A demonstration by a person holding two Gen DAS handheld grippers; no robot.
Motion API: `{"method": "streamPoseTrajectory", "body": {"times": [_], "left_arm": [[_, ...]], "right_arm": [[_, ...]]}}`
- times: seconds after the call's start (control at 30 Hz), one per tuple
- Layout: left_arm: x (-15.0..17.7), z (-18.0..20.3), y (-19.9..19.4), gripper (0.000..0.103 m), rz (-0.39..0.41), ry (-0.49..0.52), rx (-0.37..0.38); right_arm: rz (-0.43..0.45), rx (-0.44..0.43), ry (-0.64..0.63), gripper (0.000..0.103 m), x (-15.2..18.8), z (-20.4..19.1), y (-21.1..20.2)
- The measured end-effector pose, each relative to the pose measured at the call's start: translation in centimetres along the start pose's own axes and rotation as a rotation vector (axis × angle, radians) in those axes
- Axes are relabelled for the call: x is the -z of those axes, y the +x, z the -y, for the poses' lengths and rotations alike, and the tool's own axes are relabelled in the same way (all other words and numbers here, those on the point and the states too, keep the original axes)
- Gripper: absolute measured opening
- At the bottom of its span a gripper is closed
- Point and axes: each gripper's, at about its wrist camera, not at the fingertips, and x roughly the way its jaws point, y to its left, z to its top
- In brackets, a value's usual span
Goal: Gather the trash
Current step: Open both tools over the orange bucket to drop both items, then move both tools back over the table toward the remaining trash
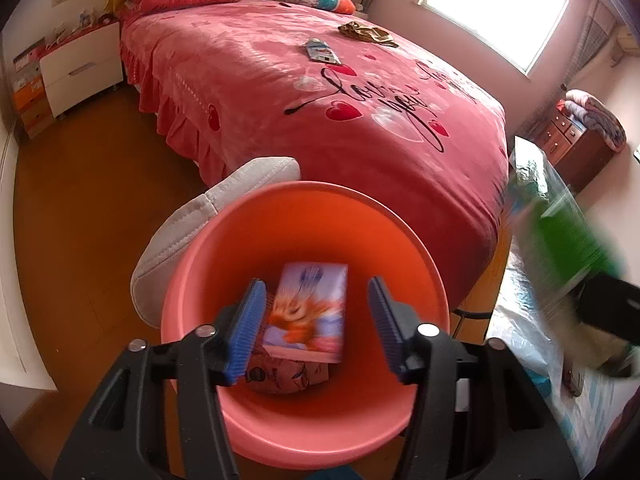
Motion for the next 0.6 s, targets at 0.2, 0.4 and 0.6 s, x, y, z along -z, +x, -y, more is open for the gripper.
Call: {"method": "streamPoseTrajectory", "body": {"times": [0.2,0.4,0.6], "left_arm": [[-0.1,-0.4,0.2,0.082,0.005,-0.02,-0.018],[-0.3,-0.6,-0.4,0.085,0.031,-0.035,-0.024],[-0.4,-0.3,-1.0,0.086,0.045,-0.036,-0.01]], "right_arm": [[0.071,0.06,-0.032,0.077,0.3,-0.4,-1.9],[0.136,0.136,-0.071,0.086,0.8,-1.0,-4.2],[0.181,0.193,-0.09,0.09,1.8,-1.4,-6.4]]}}
